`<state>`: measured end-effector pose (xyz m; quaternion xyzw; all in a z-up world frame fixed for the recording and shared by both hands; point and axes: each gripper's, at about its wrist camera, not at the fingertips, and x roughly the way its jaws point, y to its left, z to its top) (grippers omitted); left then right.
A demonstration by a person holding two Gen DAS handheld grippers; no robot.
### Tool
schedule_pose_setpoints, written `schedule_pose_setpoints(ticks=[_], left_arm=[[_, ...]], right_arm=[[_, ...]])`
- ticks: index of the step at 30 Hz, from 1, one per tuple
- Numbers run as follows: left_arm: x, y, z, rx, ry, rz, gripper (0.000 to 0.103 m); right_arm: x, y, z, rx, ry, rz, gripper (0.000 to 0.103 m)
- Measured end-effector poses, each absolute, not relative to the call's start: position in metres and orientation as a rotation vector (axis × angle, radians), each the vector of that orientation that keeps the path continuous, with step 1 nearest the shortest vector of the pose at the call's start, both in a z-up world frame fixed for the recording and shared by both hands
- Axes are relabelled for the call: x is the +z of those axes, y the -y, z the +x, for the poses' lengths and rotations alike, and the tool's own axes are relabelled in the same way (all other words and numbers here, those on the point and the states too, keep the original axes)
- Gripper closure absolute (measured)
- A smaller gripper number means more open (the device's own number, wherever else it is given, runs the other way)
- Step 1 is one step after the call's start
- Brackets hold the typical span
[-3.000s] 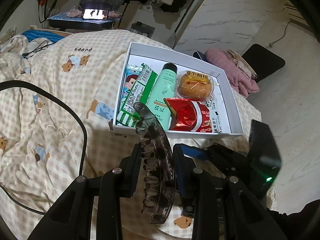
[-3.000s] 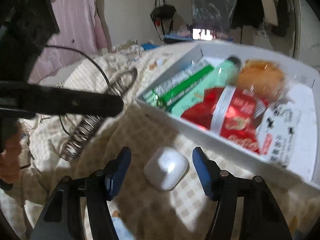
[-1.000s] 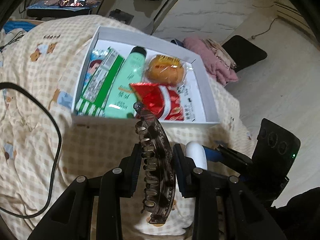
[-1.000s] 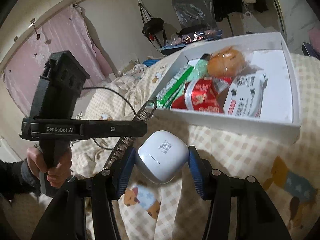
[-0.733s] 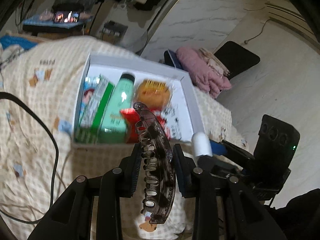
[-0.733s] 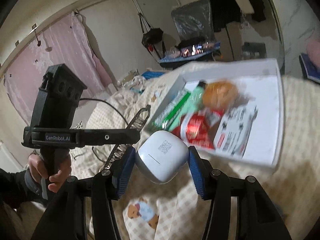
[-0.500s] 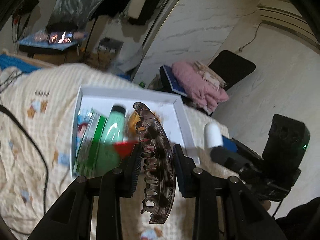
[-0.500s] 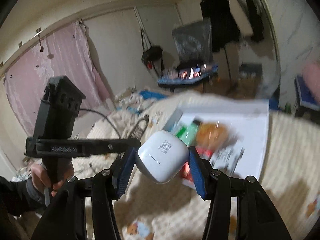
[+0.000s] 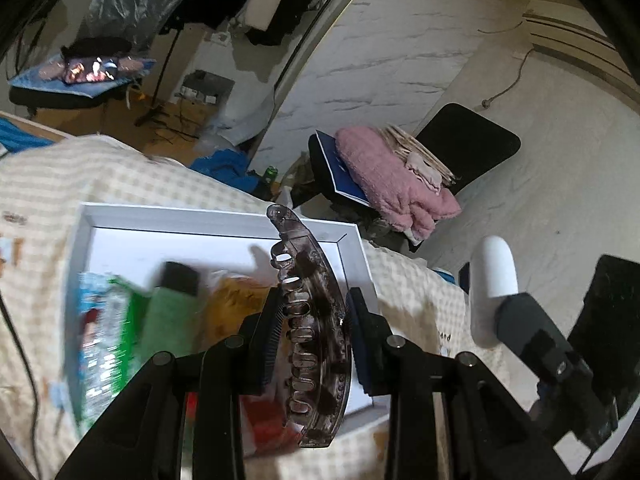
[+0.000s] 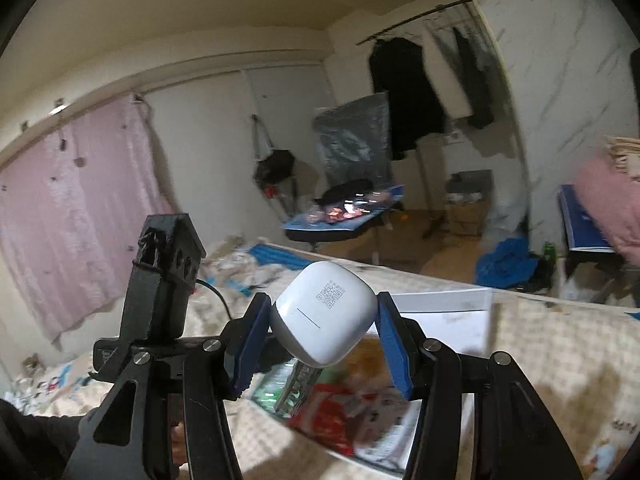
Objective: Organize objects
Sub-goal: 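Carry the hair clip and earbud case over the white box with both tools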
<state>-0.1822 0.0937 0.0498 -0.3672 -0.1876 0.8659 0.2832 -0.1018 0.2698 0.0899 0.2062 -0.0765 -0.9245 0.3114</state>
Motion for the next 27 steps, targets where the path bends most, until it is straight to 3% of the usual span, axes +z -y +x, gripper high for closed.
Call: schedule_pose_setpoints(ticks=[7,27], left_arm=[[0.024,-0.125,-0.193,2.285,0.471,-0.975,0.068],[0.023,-0.145,-0.188,2.239,0.534,-0.918,0.068]], right_arm=[[0.075,-0.289,-0.119,-2.493,0.243,0.625,0.048],[0.072,-0.329,-0.127,-2.569,0.312,0.642,0.048]])
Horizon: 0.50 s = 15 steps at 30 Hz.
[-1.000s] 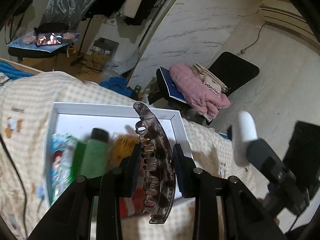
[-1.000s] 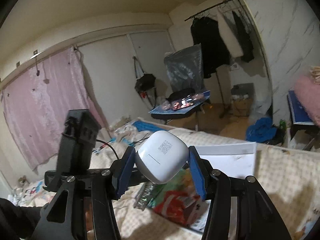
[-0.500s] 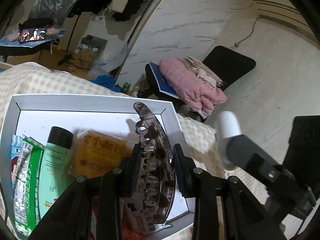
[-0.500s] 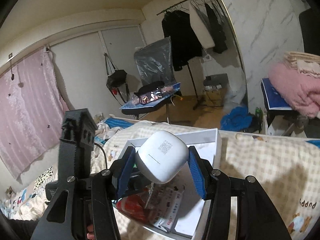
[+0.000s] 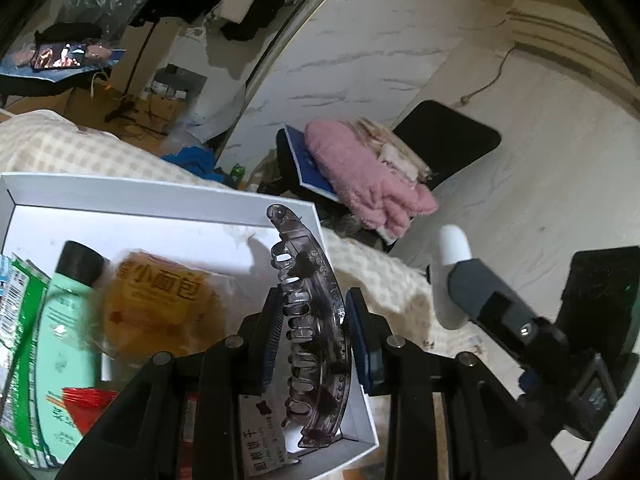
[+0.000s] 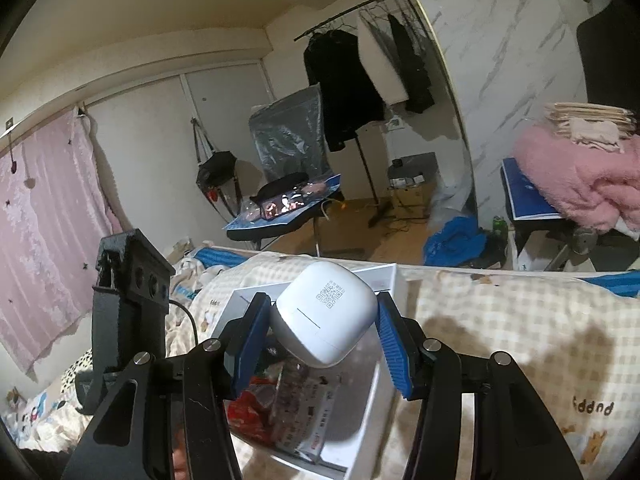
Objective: Organize objects
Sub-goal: 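Carry the hair clip and earbud case over the white box with both tools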
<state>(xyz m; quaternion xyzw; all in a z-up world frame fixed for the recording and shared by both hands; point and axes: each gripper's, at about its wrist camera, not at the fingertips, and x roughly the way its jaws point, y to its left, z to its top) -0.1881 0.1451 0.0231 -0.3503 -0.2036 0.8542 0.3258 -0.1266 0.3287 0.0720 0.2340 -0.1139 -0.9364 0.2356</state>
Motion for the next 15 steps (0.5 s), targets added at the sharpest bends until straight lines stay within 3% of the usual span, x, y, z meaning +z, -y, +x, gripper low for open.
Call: schedule_pose_setpoints(ticks=[10,15], left_arm=[[0.005,-0.174,-0.184,2.249,0.404,-1.028,0.068],[0.006,-0.179,-0.178,2.310,0.327,-1.012,0.053]], right_arm=[[0.070,-0.329,-0.130,-2.555,0.323,0.666,0.048],[0.069,-0.325,-0.129,-2.547,0.315,0.666,0.048]])
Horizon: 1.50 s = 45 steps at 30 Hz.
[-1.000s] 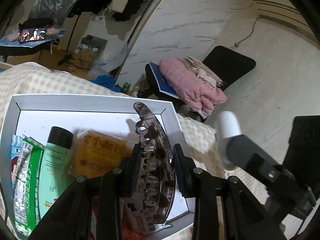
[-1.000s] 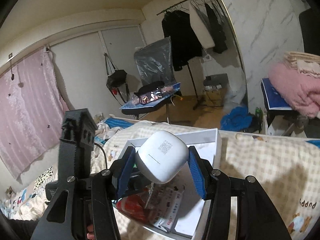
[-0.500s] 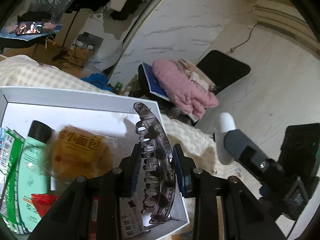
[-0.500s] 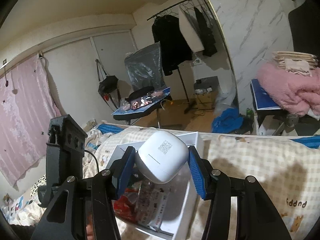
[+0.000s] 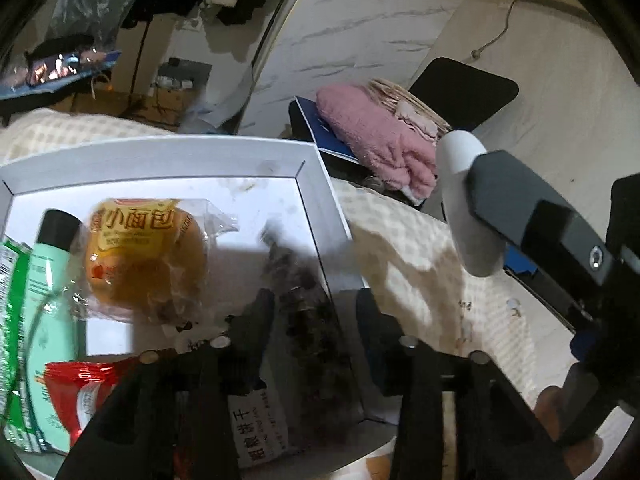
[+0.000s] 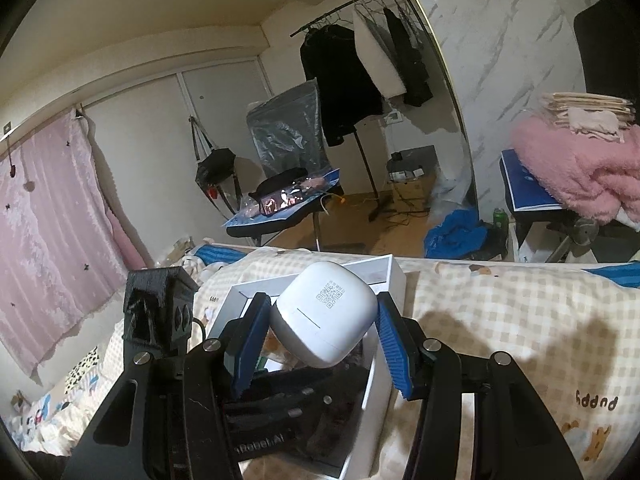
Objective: Organize objects
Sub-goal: 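Carry the hair clip and earbud case over the white box with both tools, then release the hair clip with the left tool while the right tool releases the earbud case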
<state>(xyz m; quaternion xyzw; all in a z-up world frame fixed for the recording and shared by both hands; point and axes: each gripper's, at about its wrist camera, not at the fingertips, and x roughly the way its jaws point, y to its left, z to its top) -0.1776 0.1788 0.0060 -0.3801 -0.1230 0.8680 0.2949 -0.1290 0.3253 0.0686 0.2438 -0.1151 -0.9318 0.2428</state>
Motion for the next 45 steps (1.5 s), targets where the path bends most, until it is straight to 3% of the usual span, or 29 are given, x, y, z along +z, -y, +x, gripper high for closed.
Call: schedule_pose_setpoints(ticks=[4,10,13,24,30,37,45], left_arm=[[0.009,-0.173,-0.175,2.311,0.346,-0.977,0.034],[0.029,-0.155,-0.162,2.402,0.314,-0.877,0.033],[0.043,-0.141,-0.155,2.461,0.282,-0.808,0.026],[0.066,-0.082,-0.159,2.609,0.336,-0.738,0.025],[0.060,-0.048,-0.167,2.652,0.458,-0.769,0.025],[0.047,-0.042,-0.170,2.651,0.470,-0.819,0.024],[0.045,-0.056,-0.169,2.626,0.418,-0.853,0.024]], right_arm=[[0.068,-0.324,-0.129,-2.544,0.318,0.669,0.048],[0.068,-0.325,-0.129,-2.539,0.330,0.645,0.048],[0.068,-0.323,-0.126,-2.537,0.325,0.634,0.048],[0.060,-0.307,-0.141,-2.511,0.263,0.684,0.048],[0.057,-0.272,-0.181,-2.491,0.068,0.782,0.048],[0.034,-0.248,-0.190,-2.627,-0.195,0.831,0.048],[0.026,-0.251,-0.199,-2.735,-0.297,0.844,0.048]])
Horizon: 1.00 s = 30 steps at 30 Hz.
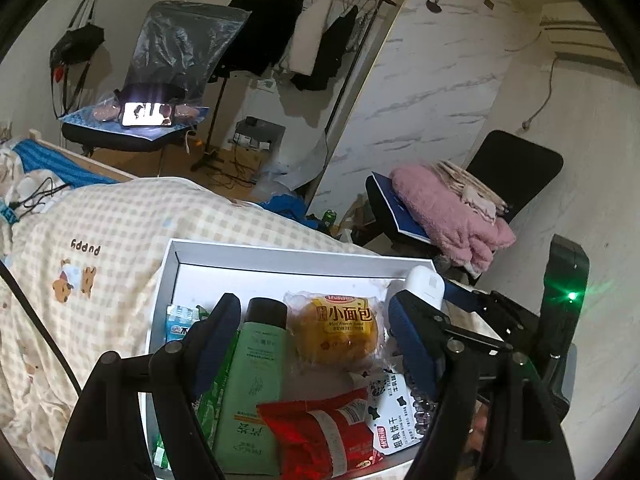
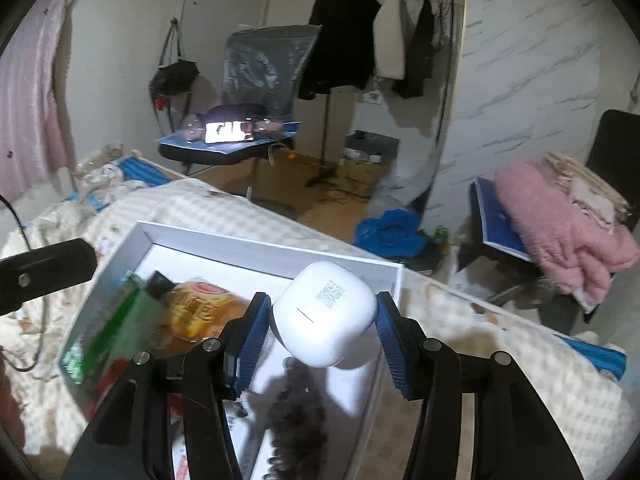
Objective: Organize objects
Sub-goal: 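Release the hair clip with the left tool while the right tool releases the earbud case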
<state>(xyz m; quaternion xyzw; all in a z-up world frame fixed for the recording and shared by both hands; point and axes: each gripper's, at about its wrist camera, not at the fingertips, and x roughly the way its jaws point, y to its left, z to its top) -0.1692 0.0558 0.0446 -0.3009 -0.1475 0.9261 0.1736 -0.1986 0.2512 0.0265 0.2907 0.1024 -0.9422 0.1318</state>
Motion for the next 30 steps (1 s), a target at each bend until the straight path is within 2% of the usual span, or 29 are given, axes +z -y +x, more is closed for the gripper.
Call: schedule_pose_setpoints(ticks=[11,14,18,20,22,23,30], left_arm=[[0.044,-0.058,-0.170,2.594,0.424,-0.872,0.020],[0.045,-0.057,-0.170,2.601,0.418,-0.871,0.018],[0.045,-0.057,-0.171,2.619,0.408,-0.870,0.014],[0.046,-0.055,-0.170,2.639,0.412,-0.864,0.004],[0.048,-0.053,-0.169,2.661,0.418,-0.845,0.000],[0.049,-0.051,-0.168,2.673,0.421,-0.831,0.000],[0.054,-0.048,-0.167,2.699,0.402,-0.845,0.000]], right_arm=[[0.022,-0.243,-0.204,-2.739,-0.399,0.899,0.047],[0.023,-0.242,-0.203,-2.713,-0.389,0.894,0.036],[0.023,-0.238,-0.196,-2.736,-0.428,0.861,0.034],[0.024,-0.241,-0.193,-2.737,-0.395,0.848,0.032],[0.027,-0.244,-0.189,-2.718,-0.328,0.835,0.018],[0.030,-0.245,-0.188,-2.721,-0.309,0.829,0.015],[0.055,-0.252,-0.165,-2.714,-0.213,0.728,0.015]])
